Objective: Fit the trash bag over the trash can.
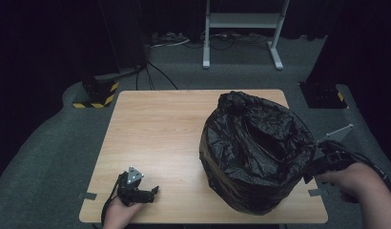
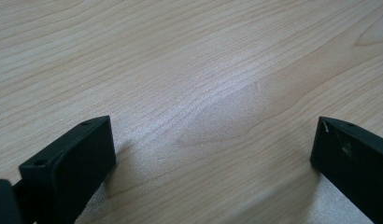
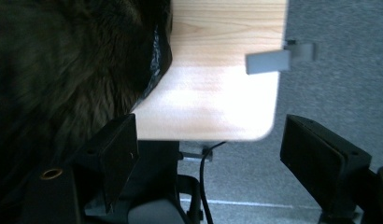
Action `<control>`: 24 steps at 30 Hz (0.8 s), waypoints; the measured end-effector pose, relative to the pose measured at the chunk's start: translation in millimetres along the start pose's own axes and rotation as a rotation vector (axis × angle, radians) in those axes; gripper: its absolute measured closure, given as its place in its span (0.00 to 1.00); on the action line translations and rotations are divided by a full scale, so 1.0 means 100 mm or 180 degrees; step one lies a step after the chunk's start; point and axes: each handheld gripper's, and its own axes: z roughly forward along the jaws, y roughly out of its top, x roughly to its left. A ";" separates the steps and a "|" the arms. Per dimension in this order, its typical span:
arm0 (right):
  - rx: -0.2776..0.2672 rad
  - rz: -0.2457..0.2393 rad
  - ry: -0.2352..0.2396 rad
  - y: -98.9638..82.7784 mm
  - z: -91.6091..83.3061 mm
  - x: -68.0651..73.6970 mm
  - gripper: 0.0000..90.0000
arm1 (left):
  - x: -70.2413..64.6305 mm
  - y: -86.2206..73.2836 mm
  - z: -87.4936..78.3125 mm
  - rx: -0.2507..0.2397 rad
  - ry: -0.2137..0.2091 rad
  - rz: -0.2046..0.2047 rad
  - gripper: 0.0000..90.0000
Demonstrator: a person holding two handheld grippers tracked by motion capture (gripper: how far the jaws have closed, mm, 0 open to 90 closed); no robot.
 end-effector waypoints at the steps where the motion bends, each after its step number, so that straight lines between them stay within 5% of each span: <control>1: 0.0002 0.0022 -0.0012 -0.02 -0.06 0.00 0.21 | 0.00 0.00 0.00 -0.0002 0.0000 -0.0004 0.00; 7: 0.0020 0.0034 -0.0143 -0.16 -0.43 0.08 0.21 | -0.01 -0.01 0.00 -0.0039 -0.0003 -0.0034 0.00; 15: -0.0006 0.0063 -0.0200 -0.29 -0.67 0.21 0.22 | 0.00 -0.02 -0.02 -0.0015 -0.0005 0.0004 0.00; 20: -0.0052 0.0029 -0.0190 -0.37 -0.86 0.40 0.22 | -0.01 -0.02 -0.02 -0.0048 -0.0001 -0.0031 0.00; 24: -0.0141 -0.0050 -0.0262 -0.41 -1.14 0.69 0.23 | -0.01 -0.02 -0.02 -0.0034 -0.0024 -0.0019 0.00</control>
